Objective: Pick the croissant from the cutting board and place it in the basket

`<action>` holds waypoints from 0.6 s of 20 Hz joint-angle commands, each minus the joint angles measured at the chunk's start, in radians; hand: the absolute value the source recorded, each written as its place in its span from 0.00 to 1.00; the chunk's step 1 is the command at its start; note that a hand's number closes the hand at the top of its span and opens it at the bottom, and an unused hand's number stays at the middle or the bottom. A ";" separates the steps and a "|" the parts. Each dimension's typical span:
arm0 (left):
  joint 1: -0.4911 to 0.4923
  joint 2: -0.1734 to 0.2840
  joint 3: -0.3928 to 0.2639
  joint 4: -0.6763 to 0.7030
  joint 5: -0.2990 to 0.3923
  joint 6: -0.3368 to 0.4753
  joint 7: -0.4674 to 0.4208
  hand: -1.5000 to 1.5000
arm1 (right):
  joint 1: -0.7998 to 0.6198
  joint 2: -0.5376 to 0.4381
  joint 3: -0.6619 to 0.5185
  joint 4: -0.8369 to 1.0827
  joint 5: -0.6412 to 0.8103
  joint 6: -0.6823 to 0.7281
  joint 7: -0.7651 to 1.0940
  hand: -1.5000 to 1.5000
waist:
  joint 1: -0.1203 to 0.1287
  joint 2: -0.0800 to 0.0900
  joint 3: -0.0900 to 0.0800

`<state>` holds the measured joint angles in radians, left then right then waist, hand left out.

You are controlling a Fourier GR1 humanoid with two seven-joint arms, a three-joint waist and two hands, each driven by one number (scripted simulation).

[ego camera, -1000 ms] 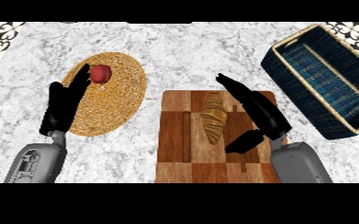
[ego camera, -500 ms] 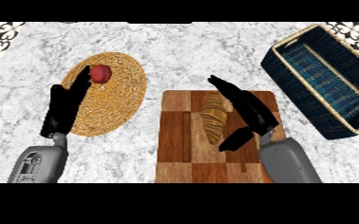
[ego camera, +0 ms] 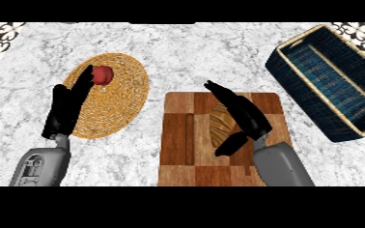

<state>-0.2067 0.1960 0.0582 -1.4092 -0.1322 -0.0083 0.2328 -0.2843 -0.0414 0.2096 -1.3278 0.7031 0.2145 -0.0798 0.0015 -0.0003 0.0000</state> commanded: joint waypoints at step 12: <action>0.035 -0.003 0.012 -0.056 -0.003 -0.031 0.018 0.50 | -0.098 0.009 0.028 0.215 0.214 -0.228 -0.169 1.00 | 0.008 0.001 0.000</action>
<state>-0.1977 0.1923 0.0783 -1.4040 -0.1350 -0.0294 0.2198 -0.3292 -0.0563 0.2387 -1.2422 0.8553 0.0861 -0.2013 0.0006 -0.0050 -0.0043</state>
